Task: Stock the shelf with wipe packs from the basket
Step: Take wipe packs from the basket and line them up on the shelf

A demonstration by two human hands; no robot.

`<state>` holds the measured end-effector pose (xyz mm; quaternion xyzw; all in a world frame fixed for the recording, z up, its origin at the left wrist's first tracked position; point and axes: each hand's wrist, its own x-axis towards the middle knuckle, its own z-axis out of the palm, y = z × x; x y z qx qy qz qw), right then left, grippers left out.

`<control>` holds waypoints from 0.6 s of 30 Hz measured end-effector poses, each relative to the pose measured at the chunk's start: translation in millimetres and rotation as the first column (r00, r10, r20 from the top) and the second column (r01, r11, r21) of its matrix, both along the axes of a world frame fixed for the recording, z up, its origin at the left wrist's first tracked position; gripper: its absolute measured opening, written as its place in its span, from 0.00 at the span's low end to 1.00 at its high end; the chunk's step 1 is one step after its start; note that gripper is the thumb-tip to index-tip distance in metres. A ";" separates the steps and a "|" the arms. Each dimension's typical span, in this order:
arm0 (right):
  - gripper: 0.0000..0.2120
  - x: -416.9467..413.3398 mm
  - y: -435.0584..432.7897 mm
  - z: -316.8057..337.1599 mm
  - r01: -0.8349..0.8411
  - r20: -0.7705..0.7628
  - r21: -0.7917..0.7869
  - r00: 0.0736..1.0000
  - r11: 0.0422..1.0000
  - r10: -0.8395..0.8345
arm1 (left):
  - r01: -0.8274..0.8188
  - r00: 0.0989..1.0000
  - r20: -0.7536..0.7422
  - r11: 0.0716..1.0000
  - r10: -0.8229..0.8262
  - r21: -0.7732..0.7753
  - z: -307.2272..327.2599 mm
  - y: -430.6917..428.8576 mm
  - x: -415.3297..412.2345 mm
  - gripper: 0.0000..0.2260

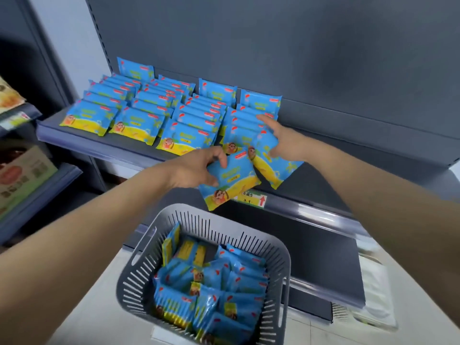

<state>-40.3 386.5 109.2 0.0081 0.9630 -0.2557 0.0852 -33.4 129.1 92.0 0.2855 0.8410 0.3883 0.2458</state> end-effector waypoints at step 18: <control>0.15 -97.9 -10.9 -21.5 -0.086 -0.150 0.258 0.980 0.962 0.128 | -0.179 0.962 -0.211 0.984 0.174 -0.004 27.8 29.9 -65.5 0.12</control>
